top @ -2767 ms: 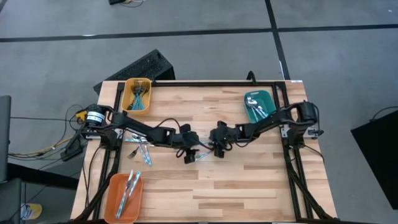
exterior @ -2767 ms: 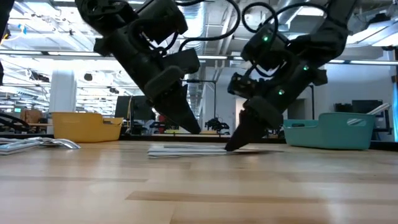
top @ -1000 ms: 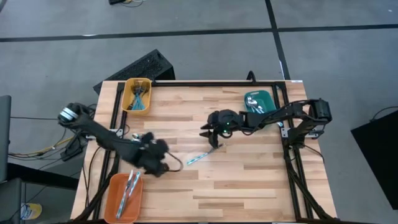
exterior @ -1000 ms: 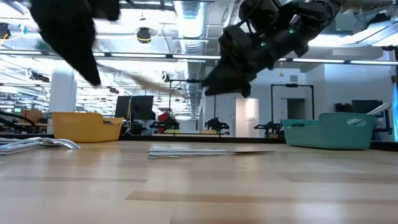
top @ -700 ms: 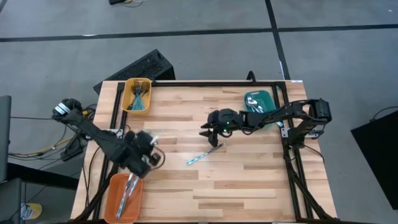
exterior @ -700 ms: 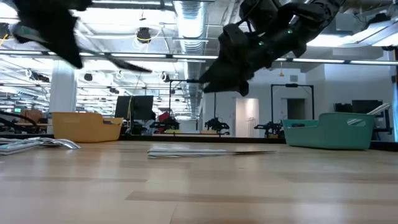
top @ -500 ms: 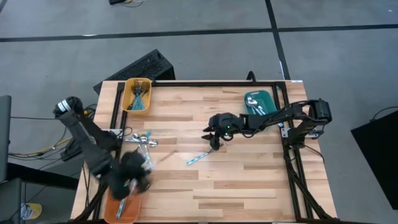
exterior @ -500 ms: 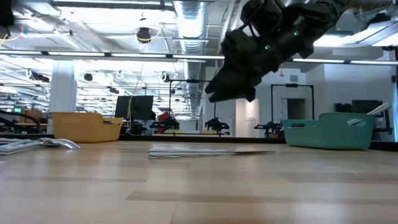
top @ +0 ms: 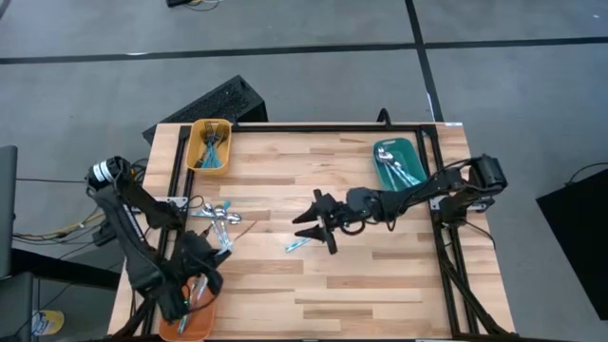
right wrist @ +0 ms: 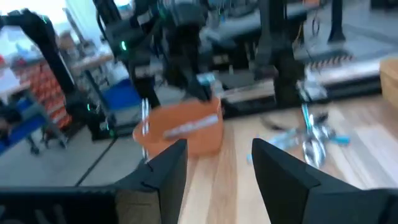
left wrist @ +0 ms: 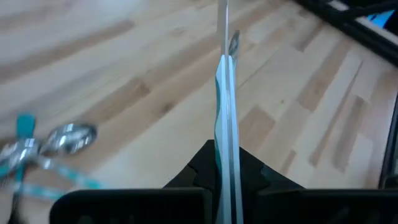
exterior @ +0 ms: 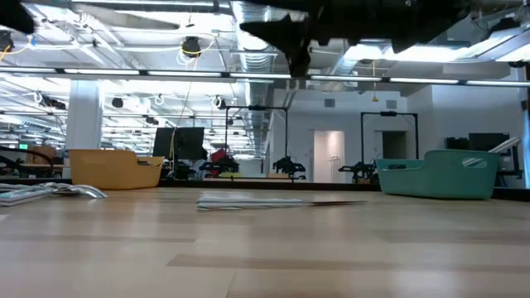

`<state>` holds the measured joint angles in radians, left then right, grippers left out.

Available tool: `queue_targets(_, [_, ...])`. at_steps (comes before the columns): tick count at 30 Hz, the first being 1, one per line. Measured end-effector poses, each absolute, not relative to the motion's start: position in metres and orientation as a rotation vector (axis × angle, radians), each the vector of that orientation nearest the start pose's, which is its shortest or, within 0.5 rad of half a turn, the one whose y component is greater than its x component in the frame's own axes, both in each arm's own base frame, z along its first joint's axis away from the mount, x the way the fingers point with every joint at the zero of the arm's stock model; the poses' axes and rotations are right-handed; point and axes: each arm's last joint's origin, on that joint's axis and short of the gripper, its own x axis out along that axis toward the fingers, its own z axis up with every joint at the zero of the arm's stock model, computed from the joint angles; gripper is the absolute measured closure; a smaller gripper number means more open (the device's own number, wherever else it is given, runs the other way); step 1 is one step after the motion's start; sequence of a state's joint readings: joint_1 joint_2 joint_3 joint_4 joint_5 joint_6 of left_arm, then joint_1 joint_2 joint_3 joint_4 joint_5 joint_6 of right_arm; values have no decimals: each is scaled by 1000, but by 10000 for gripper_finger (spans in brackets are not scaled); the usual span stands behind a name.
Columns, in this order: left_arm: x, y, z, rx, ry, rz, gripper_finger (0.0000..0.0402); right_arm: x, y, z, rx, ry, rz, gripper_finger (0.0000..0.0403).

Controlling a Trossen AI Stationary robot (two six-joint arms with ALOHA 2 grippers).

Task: Sort silverware by color (type)
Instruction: Put the white-blue table knife into the orange bin

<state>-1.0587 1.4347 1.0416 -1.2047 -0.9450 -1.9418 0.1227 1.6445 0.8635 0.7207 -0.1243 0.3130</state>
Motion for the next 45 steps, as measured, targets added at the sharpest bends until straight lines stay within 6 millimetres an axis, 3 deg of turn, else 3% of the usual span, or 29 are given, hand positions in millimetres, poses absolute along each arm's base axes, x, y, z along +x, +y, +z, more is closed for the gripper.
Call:
queue_targets(5, [151, -193, 243, -422, 512, 551, 397, 347, 58, 248, 338, -66, 273, 200])
queue_targets(11, [172, -203, 254, -338, 425, 442, 397, 347, 67, 257, 396, -102, 304, 200])
queue_targets(22, [197, -211, 276, -286, 313, 327, 397, 348, 105, 283, 358, -158, 360, 210])
queue_targets(28, [198, -210, 281, -273, 303, 305, 397, 349, 116, 291, 302, -157, 332, 269])
queue_targets(34, [199, -210, 281, -285, 321, 289, 397, 353, 108, 293, 285, -154, 309, 350])
queue_targets(42, [199, -210, 281, -301, 331, 280, 395, 354, 106, 292, 251, -148, 302, 386])
queue_targets(45, [194, -205, 286, -299, 407, 212, 373, 355, 103, 290, 259, -129, 276, 392])
